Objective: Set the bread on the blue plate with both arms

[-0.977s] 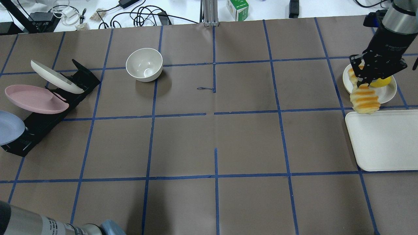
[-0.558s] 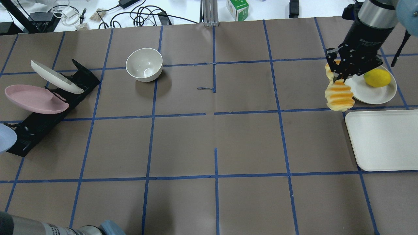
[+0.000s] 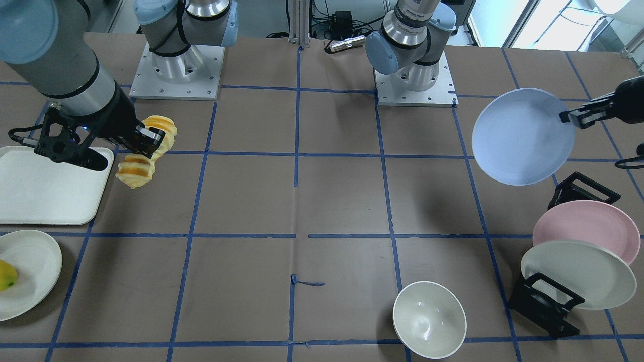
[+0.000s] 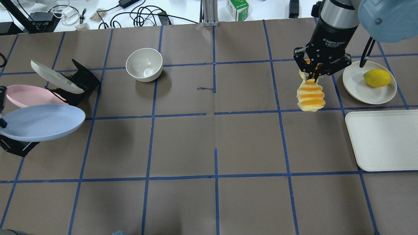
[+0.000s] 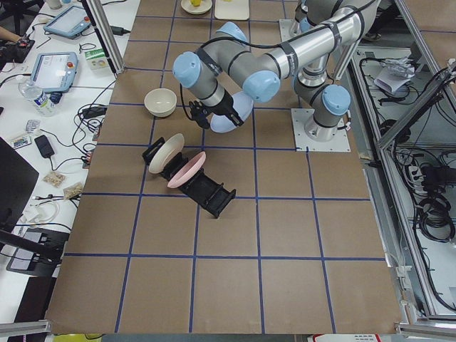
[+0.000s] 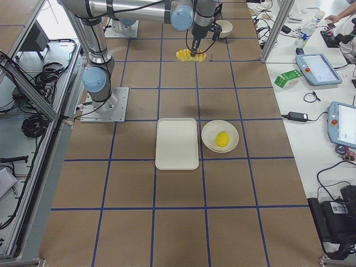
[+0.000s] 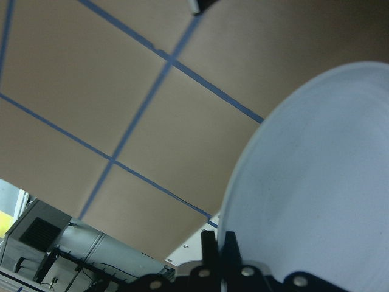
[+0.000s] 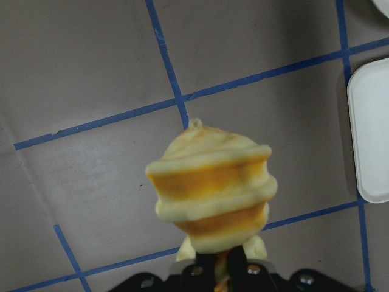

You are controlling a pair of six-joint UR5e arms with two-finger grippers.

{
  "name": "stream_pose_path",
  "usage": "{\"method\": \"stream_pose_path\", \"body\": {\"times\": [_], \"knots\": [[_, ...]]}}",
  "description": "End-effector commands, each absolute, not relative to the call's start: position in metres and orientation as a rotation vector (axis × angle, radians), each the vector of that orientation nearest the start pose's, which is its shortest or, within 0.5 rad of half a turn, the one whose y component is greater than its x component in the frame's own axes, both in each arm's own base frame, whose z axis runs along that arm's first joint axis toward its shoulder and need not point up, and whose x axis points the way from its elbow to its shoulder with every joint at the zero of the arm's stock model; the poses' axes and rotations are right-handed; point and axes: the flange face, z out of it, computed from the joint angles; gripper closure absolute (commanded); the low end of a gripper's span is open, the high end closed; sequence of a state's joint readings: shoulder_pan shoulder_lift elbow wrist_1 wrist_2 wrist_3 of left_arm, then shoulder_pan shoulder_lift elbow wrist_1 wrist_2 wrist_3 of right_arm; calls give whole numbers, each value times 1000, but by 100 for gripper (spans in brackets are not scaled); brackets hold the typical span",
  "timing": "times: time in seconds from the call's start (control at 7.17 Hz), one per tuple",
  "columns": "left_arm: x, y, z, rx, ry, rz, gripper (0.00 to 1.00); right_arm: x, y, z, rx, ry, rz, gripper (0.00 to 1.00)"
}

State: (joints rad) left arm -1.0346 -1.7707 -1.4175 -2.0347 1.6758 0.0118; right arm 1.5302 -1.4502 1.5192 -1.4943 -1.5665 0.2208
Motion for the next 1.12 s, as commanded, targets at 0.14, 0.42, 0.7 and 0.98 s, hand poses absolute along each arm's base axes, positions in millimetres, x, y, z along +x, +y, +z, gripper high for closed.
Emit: {"method": "stream_pose_path", "body": {"times": [0.14,0.42,0.7,0.98], "knots": [[-57,-567,421,-415,3116,438,100,114,-533,439,392,3127,248,100],[-152,-578,356,-206,3223,110,100,115,-531,438,392,3118,251,100],[-185,-552,261,-345,3366,-80,100,115,-530,437,399,3115,256,100],[-196,-541,200,-350,3448,-125,100,117,-527,433,392,3103,271,100]]}}
